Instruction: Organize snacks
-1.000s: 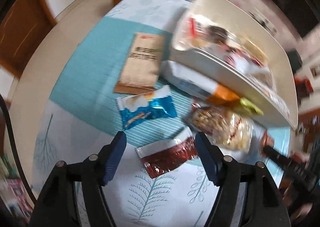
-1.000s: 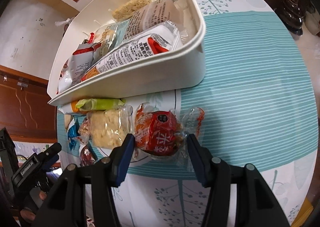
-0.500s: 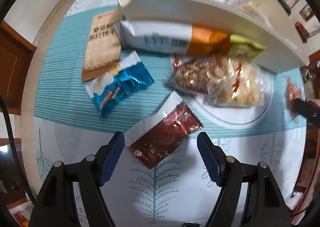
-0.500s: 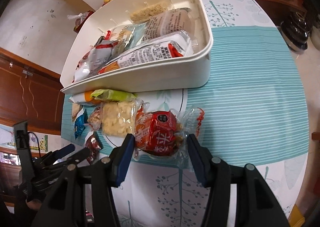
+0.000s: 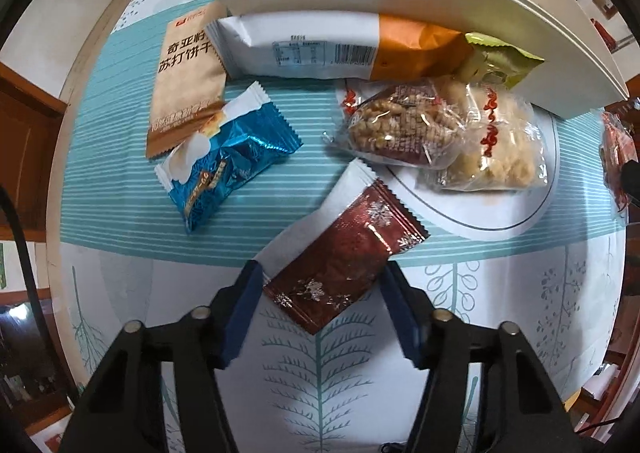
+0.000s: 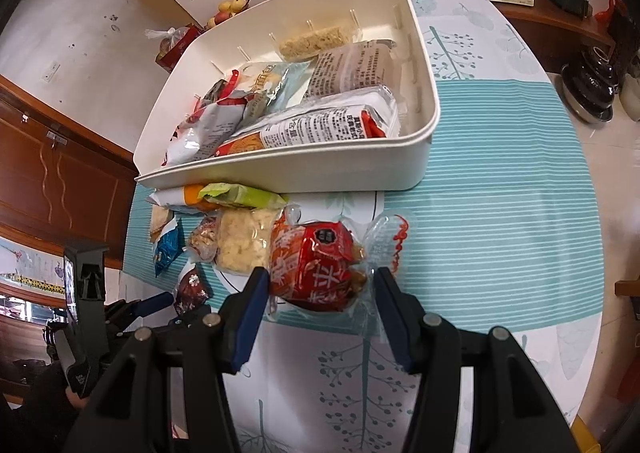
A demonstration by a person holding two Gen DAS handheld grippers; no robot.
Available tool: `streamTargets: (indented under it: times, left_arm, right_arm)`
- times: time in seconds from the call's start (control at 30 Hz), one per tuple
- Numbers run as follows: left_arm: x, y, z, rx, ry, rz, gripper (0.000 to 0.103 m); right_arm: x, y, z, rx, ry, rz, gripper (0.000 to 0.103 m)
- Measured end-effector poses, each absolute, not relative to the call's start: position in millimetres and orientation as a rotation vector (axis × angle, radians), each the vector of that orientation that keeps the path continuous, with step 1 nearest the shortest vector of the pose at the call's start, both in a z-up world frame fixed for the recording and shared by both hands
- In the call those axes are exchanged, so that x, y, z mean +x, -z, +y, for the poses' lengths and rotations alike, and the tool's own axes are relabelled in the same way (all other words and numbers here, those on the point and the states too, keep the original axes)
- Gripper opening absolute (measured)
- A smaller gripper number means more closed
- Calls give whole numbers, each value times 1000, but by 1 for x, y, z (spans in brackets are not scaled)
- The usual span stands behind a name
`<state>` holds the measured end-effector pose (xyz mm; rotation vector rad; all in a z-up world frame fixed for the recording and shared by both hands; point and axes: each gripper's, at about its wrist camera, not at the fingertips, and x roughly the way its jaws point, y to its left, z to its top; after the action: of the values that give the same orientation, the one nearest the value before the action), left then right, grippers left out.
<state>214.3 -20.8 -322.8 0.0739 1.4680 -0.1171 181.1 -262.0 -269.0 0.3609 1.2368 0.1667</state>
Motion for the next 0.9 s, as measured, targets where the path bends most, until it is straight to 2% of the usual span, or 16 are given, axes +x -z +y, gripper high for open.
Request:
streamTargets:
  times: [0.13,0.27,0.4,0.6,0.9]
  left_arm:
    - [216,318,-27,92,124,1457,46]
    - [215,307,-35,91,146,1435,26]
    - [215,295,-33,70,163,1448,15]
    - [218,265,-25,16,187,1448,9]
    - [228,205,-19,3,279,1378,8]
  right_arm:
    - [180,268,-262,358,-170,1238,54]
    - [179,262,-262,342,-176,1226,54]
    - [181,253,-262,325,-187,1207,54]
    - [188,239,-259,295,-201,1175,54]
    - [197,212,-254,240,-225,1103,54]
